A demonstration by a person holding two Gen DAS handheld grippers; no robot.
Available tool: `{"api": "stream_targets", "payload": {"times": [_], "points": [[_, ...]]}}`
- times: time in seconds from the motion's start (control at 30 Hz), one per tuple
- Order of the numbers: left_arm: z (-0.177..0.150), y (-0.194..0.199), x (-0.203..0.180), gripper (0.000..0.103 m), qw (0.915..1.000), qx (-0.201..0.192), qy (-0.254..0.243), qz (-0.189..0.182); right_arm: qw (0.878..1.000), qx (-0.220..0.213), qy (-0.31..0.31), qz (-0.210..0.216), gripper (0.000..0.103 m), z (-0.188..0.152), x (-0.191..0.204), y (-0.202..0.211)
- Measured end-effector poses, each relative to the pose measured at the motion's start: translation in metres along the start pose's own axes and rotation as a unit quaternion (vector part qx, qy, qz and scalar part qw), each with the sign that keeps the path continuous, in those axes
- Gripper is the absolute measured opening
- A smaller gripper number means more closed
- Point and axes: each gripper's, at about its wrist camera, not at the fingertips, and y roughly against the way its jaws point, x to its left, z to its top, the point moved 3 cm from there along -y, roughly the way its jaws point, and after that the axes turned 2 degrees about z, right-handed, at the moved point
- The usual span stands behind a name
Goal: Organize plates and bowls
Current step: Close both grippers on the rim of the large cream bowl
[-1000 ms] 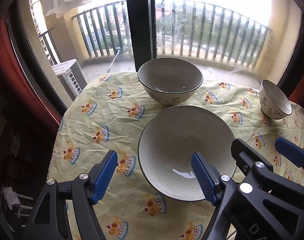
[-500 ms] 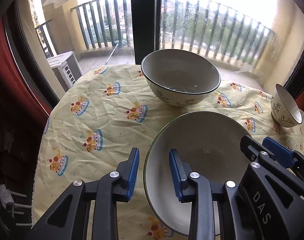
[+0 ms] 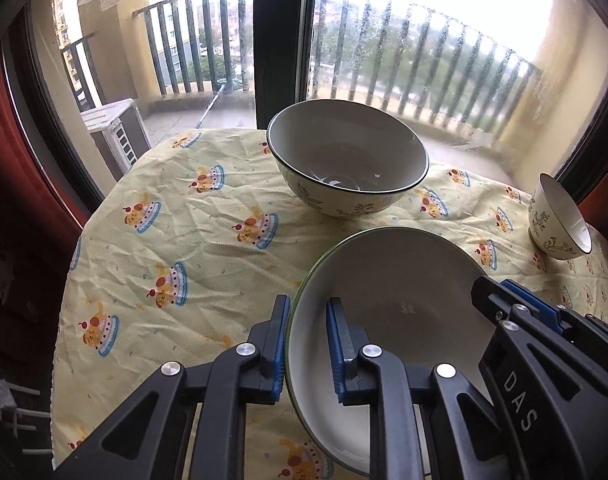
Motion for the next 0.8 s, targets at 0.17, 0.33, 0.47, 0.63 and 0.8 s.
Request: {"api": "stream_targets", "payload": {"times": [0.17,0.33,0.47,0.63,0.8], "points": [[0.002,0.012,-0.008,0.01,0.9997,-0.013,0.01,-0.015,1.0,-0.014,0.002,0.028,0.005,0.005,-0.006,0.012],[0.0,0.01,-0.013,0.011,0.9997,-0.02,0.014,0.005,1.0,-0.006,0.0,0.023,0.005,0.005,-0.014,0.009],[-0.001,0.002,-0.005,0.018,0.9992,-0.011,0.035,0.013,1.0,-0.012,0.015,0.02,0.011,0.005,-0.009,0.004],[-0.009,-0.007,-0.001,0.026,0.999,-0.001,0.037,0.024,1.0,0.001,0.014,0.012,0.041,0.0,-0.006,-0.007],[-0.015,-0.017,0.0,0.025,0.9992,0.013,0.038,0.005,1.0,0.016,0.017,0.02,0.041,-0.005,-0.005,-0.016]]}}
